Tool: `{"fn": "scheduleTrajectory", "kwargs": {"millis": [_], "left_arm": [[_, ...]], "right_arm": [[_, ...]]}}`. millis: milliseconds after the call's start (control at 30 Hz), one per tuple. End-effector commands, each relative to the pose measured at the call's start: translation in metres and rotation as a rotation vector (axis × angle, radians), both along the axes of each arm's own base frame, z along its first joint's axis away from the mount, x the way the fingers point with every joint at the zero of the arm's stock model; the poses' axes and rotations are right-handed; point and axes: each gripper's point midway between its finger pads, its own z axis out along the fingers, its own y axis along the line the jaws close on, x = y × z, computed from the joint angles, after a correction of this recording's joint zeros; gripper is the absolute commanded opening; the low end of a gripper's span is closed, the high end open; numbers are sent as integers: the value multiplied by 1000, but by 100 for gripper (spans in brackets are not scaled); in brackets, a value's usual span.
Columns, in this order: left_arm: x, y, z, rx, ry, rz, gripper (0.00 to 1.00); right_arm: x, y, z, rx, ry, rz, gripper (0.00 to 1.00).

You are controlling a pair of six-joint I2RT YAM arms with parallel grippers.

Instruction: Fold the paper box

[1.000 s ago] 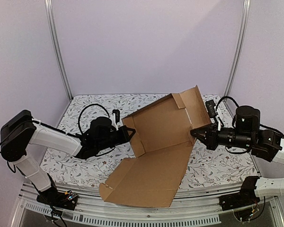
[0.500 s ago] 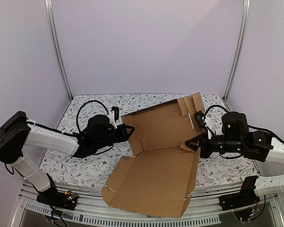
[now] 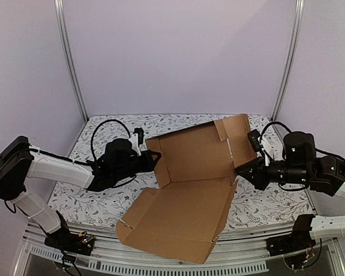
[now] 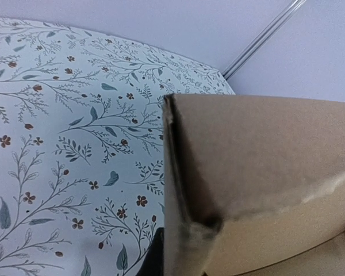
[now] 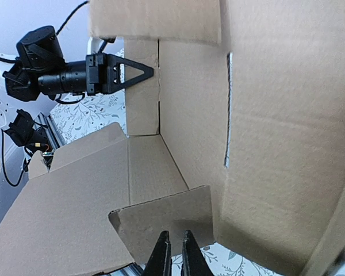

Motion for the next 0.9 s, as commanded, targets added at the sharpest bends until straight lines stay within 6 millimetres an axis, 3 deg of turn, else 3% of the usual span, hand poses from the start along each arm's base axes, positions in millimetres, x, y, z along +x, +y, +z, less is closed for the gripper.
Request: {"fn": "scheduleTrajectory", "kwargs": {"millis": [0, 233, 467, 667, 867], "left_arm": [[4, 9, 17, 27, -73, 33, 0], [11, 28, 21, 111, -119, 113, 0], [13, 51, 26, 179, -159, 200, 0], [10, 59, 34, 209, -208, 203, 0], [-4, 53, 48, 189, -291, 104, 0]], "right_arm": [[-5, -13, 28, 6, -45, -13, 8], [-16, -26, 45, -43, -53, 17, 18], [-22, -35, 77, 3, -109, 15, 33], [-3, -58, 87, -71, -184, -125, 47], [5, -52, 88, -141, -226, -92, 49]]}}
